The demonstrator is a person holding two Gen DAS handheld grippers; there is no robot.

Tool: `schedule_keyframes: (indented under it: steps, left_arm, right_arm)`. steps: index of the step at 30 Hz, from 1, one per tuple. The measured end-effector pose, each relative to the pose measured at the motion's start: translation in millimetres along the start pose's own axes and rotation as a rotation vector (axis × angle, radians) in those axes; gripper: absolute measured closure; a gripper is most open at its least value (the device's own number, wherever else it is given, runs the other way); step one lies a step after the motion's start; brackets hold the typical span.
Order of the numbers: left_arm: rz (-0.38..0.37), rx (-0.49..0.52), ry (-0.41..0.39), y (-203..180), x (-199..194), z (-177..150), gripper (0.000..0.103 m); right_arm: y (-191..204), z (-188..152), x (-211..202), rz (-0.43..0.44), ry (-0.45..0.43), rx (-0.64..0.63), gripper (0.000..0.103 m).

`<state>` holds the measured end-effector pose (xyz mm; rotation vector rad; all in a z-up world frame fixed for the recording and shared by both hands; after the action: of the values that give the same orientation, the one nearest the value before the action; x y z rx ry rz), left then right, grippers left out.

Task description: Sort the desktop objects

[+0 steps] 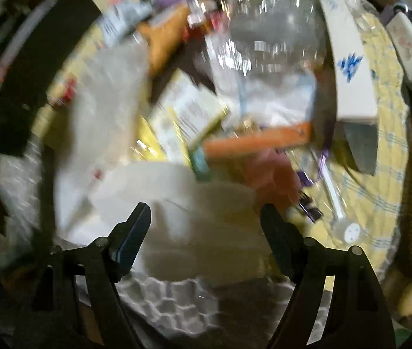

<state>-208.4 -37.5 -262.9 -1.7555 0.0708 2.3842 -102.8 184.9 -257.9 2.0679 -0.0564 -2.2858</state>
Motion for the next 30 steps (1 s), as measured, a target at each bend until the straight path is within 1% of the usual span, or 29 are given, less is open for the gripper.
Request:
schedule_keyframes:
  steps: [2,3,5,6,7,9,11,12,15,17,19,20,21,22,23,24,25,26,28,29,30]
  left_arm:
    - [-0.011,0.065,0.01,-20,2,-4,0.011]
    - [-0.012,0.093,0.01,-29,2,-5,0.009]
    - [-0.003,0.112,0.009,-41,1,-7,0.007]
    - [0.001,0.11,0.012,-45,4,-7,0.008]
    - [0.002,0.109,0.014,-48,6,-7,0.008]
    - [0.009,0.113,0.018,-56,11,-8,0.007]
    - [0.023,0.131,0.026,-63,16,-10,0.007]
    - [0.041,0.145,0.029,-67,19,-12,0.007]
    - [0.095,0.169,0.021,-78,26,-15,0.007]
    - [0.115,0.193,0.023,-84,28,-19,0.007]
    - [0.152,0.226,0.027,-90,37,-22,0.007]
    - [0.161,0.235,0.029,-91,40,-23,0.007]
    - [0.153,0.239,0.024,-92,41,-24,0.014]
    - [0.119,0.235,0.02,-93,40,-24,0.023]
    - [0.06,0.219,0.029,-92,38,-24,0.053]
    - [0.039,0.192,0.036,-88,33,-21,0.09]
    - [0.063,0.184,0.027,-83,29,-19,0.103]
    - [0.063,0.177,0.012,-78,21,-17,0.102]
    - [0.007,0.148,-0.008,-67,5,-13,0.101]
    - [-0.005,0.134,-0.028,-59,-5,-10,0.101]
    - [0.002,0.124,-0.046,-53,-12,-8,0.101]
  right_arm:
    - [1,-2,11,-0.034,0.044,-0.004,0.027]
    - [1,-3,16,-0.036,0.064,-0.001,0.023]
    - [2,-3,26,-0.051,0.092,-0.002,0.019]
    - [2,-4,31,-0.061,0.11,-0.005,0.02]
    - [3,-4,33,-0.058,0.114,-0.01,0.023]
    - [4,-7,28,-0.028,0.097,-0.026,0.043]
    - [2,-8,18,0.007,0.067,-0.015,0.053]
    - [-1,-7,11,0.017,0.045,-0.003,0.057]
    - [-8,-9,-3,0.024,0.002,0.024,0.058]
    - [-12,-11,-8,0.019,-0.004,0.033,0.058]
    - [-14,-14,-6,0.002,0.015,0.031,0.054]
    - [-15,-14,-5,-0.012,0.024,0.031,0.046]
    - [-16,-15,-3,-0.031,0.041,0.031,0.041]
    - [-18,-17,-2,-0.049,0.054,0.031,0.04]
    - [-19,-19,-3,-0.053,0.057,0.032,0.039]
    - [-21,-21,-6,-0.049,0.054,0.035,0.039]
    - [-23,-23,-10,-0.046,0.047,0.04,0.039]
    - [-26,-25,-16,-0.044,0.034,0.046,0.038]
    - [-31,-28,-28,-0.044,0.005,0.061,0.038]
    - [-33,-30,-34,-0.043,-0.012,0.068,0.037]
    - [-36,-31,-42,-0.051,-0.033,0.077,0.037]
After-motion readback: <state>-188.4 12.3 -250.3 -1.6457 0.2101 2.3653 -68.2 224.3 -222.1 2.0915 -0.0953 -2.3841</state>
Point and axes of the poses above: each gripper's, at about its wrist camera, not at the fingertips, and x roughly the way its jaws point, y to its left, z to its top, the point moved 3 cm from there along x, roughly the way its jaws point, and after that the axes turned 2 degrees about -y, right-handed, at the moved point
